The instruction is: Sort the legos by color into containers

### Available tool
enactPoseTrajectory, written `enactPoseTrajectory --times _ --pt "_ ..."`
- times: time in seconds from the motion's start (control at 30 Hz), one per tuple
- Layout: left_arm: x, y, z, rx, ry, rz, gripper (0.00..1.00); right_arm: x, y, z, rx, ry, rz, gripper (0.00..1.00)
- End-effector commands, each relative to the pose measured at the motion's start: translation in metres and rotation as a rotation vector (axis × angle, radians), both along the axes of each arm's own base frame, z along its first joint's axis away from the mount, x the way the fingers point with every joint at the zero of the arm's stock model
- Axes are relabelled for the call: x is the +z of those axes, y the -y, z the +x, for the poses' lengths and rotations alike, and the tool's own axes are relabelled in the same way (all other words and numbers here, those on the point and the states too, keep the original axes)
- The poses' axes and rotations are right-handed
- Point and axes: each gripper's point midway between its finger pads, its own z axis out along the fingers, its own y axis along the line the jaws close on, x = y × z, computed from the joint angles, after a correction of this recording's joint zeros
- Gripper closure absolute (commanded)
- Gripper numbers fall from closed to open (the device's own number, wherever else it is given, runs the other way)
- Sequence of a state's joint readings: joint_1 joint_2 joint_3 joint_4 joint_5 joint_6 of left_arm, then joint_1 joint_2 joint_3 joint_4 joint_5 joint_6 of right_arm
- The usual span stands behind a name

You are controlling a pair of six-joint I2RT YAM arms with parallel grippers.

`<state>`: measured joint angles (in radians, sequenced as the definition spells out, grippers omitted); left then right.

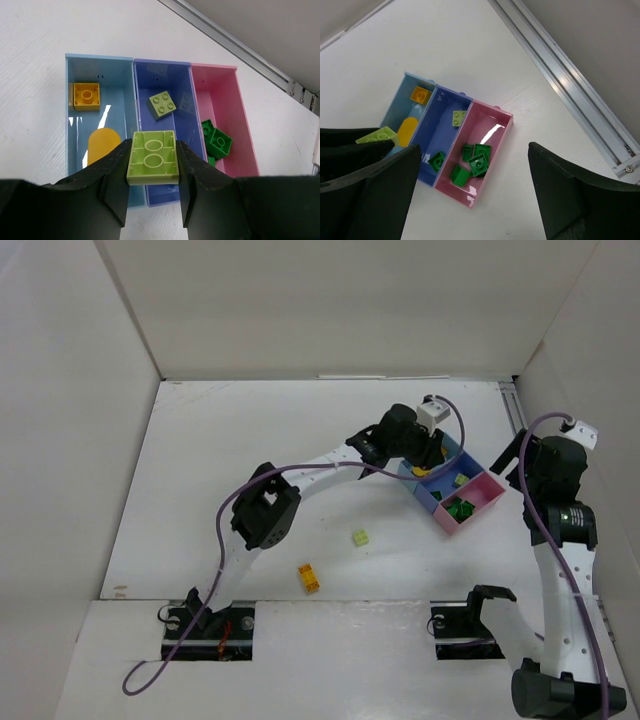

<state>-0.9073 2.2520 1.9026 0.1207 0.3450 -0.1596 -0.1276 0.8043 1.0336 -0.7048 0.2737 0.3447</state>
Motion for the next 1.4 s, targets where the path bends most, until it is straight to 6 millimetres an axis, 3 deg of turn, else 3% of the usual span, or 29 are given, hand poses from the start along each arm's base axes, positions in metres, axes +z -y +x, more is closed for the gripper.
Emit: enactPoseTrajectory --times 0.0,0.27,0.53,0.57,0.6,0.77,0.83,1.03,1.1,1.13,1.17,1.2,1.23,1.3,1.33,1.37 --pt "0.040 0.015 0.003 0.023 0.052 -0.098 1.00 0.004 0.004 -0.012 -0.003 -0.001 -0.054 0.08" --pt "0.025 0.025 -0.010 0.013 0.049 -0.068 0.99 -0.002 0.010 -0.017 -0.016 -0.036 -0.091 0.08" --pt "0.019 0.027 -0.015 0.016 0.036 -0.059 0.77 -0.004 0.010 -0.018 -0.012 -0.040 -0.099 0.08" --pt "0.020 0.027 -0.017 0.006 0.033 -0.061 0.73 -0.004 0.010 -0.018 -0.012 -0.040 -0.099 0.08" --pt "0.020 0.028 -0.019 -0.005 0.030 -0.063 0.63 -0.001 0.010 -0.020 -0.013 -0.031 -0.100 0.08" --pt "0.016 0.027 -0.022 -0.018 0.026 -0.046 0.48 -0.001 0.010 -0.020 -0.013 -0.031 -0.100 0.08" --pt "0.011 0.026 -0.022 -0.018 0.021 -0.039 0.47 0.001 0.010 -0.021 -0.013 -0.022 -0.101 0.08" --pt "0.023 0.026 -0.032 -0.063 0.015 -0.056 0.44 0.001 0.010 -0.021 -0.013 -0.022 -0.101 0.08" --pt "0.037 0.021 -0.035 -0.063 0.018 -0.061 0.42 0.000 0.008 -0.021 -0.005 -0.021 -0.097 0.08" --pt "0.039 0.019 -0.039 -0.076 0.011 -0.059 0.40 -0.001 0.009 -0.023 0.000 -0.025 -0.105 0.08" --pt "0.043 0.012 -0.036 -0.058 -0.005 -0.064 0.25 -0.002 0.005 -0.021 0.017 -0.023 -0.097 0.08" --pt "0.068 0.002 -0.037 -0.054 0.005 -0.102 0.18 0.000 0.004 -0.019 0.032 -0.015 -0.101 0.08" --pt "0.058 -0.015 -0.029 -0.023 -0.015 -0.093 0.14 -0.005 0.002 -0.019 0.056 -0.032 -0.107 0.08" --pt "0.066 -0.039 -0.022 0.034 -0.043 -0.120 0.00 -0.001 -0.014 -0.008 0.166 0.005 -0.100 0.08" --pt "0.069 -0.067 -0.021 0.078 -0.054 -0.121 0.00 -0.004 -0.021 -0.005 0.220 0.008 -0.099 0.08" --pt "0.073 -0.080 -0.021 0.111 -0.053 -0.132 0.00 -0.002 -0.028 0.001 0.281 0.013 -0.114 0.09"
